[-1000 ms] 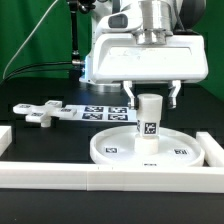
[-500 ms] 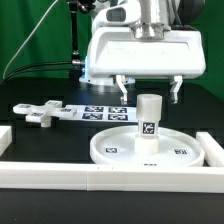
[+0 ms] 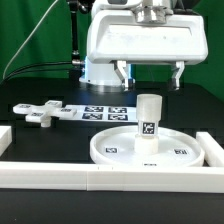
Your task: Assemble round table
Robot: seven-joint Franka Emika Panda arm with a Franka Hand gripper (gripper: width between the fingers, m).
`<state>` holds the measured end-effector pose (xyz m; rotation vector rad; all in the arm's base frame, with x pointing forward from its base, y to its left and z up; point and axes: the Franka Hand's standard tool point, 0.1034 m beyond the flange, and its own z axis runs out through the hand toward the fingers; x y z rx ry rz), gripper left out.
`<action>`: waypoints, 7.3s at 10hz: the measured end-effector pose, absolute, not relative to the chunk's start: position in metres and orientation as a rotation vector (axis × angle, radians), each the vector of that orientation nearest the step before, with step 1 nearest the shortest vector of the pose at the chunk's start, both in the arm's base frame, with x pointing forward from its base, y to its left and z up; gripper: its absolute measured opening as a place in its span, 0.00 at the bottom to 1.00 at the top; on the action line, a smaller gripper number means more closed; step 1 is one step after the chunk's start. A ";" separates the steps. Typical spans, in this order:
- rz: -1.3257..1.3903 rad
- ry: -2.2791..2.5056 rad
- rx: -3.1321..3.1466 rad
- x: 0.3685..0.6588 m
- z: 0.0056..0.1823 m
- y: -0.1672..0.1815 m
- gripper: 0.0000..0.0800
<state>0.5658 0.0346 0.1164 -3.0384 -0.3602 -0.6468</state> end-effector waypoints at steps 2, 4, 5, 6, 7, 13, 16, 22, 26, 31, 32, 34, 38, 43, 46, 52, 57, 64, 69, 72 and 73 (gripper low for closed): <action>-0.412 -0.392 -3.049 0.561 0.107 0.037 0.81; -0.212 -0.410 -3.041 0.565 0.108 0.039 0.81; -0.123 -0.418 -3.033 0.566 0.107 0.040 0.81; -0.052 -0.412 -3.028 0.565 0.107 0.043 0.81; 0.052 -0.413 -3.016 0.559 0.107 0.046 0.81; -0.033 -0.536 -3.040 0.563 0.088 0.034 0.81; -0.019 -0.534 -3.039 0.561 0.083 0.033 0.80; -0.015 -0.459 -3.049 0.561 0.082 0.034 0.51; -0.002 0.063 -3.061 0.560 0.081 0.035 0.51; -0.015 0.949 -2.870 0.558 0.080 0.033 0.51; 0.001 1.103 -2.802 0.558 0.080 0.032 0.51; 0.019 1.331 -2.677 0.563 0.079 0.032 0.51; 0.076 1.736 -2.417 0.561 0.079 0.037 0.51; 0.097 1.579 -2.521 0.562 0.083 0.042 0.78; 0.051 1.175 -2.729 0.564 0.085 0.046 0.81; -0.022 0.308 -2.996 0.566 0.086 0.044 0.81; -0.049 -0.177 -3.006 0.565 0.083 0.034 0.81; -0.052 -1.096 -2.841 0.562 0.082 0.044 0.81; -0.084 -1.603 -2.643 0.561 0.077 0.046 0.81; -0.061 -1.932 -2.443 0.560 0.075 0.045 0.81; -0.051 -2.007 -2.391 0.560 0.075 0.045 0.81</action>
Offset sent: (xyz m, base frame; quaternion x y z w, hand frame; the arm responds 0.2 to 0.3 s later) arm 0.0192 -0.0176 0.0020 -0.0123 -0.1730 -0.0393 0.9841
